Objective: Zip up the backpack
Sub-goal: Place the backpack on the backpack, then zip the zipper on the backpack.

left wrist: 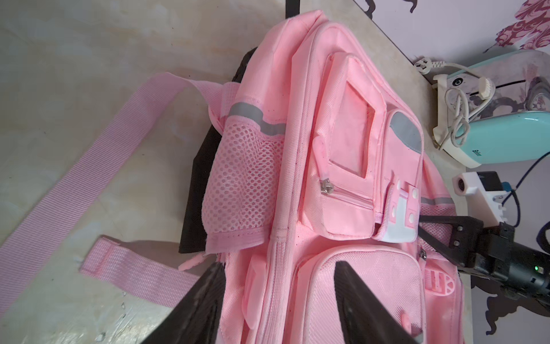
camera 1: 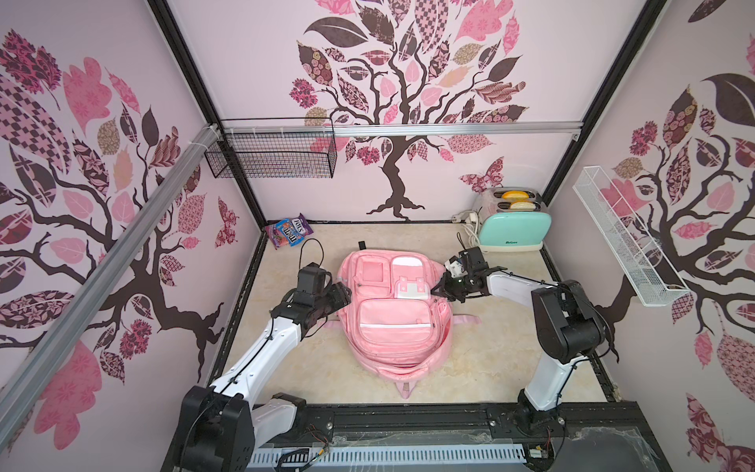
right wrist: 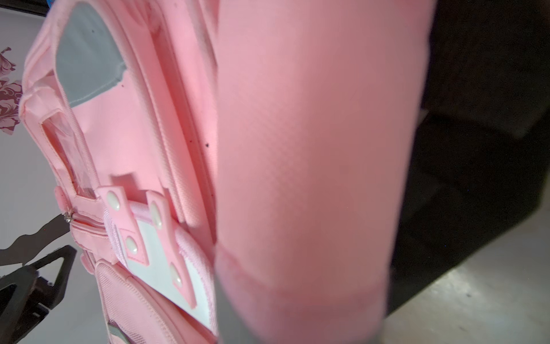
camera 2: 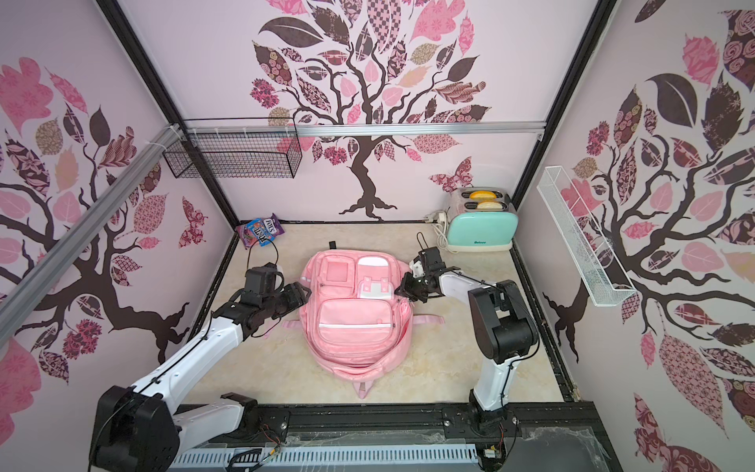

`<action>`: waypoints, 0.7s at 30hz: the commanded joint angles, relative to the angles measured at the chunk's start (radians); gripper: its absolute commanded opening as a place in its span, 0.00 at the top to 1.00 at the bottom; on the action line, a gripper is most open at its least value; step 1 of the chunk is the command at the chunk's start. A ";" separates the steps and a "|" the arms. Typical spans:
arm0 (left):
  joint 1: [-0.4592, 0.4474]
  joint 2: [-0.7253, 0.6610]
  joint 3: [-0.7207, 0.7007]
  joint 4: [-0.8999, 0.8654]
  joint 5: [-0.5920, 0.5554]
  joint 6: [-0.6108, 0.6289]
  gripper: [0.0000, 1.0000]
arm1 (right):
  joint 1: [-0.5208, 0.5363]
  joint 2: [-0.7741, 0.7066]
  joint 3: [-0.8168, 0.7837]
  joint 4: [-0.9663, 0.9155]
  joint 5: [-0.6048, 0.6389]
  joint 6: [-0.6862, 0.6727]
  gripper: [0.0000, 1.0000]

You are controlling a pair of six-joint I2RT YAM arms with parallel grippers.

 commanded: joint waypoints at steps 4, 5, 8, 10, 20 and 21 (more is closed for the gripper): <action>-0.005 0.057 -0.075 0.158 0.060 0.001 0.35 | 0.006 0.004 0.021 -0.070 0.062 -0.036 1.00; -0.008 0.065 -0.080 0.169 0.063 0.004 0.34 | 0.007 0.004 0.022 -0.070 0.059 -0.037 1.00; -0.007 0.084 -0.093 0.227 0.101 0.006 0.32 | 0.012 0.002 0.024 -0.073 0.055 -0.044 1.00; -0.010 0.096 -0.107 0.289 0.143 0.001 0.32 | 0.017 0.007 0.027 -0.074 0.050 -0.047 1.00; -0.056 0.181 -0.133 0.503 0.308 -0.024 0.61 | 0.088 0.096 0.113 -0.113 0.026 -0.082 1.00; -0.056 0.182 -0.140 0.522 0.315 -0.026 0.66 | 0.095 0.103 0.121 -0.119 0.030 -0.085 1.00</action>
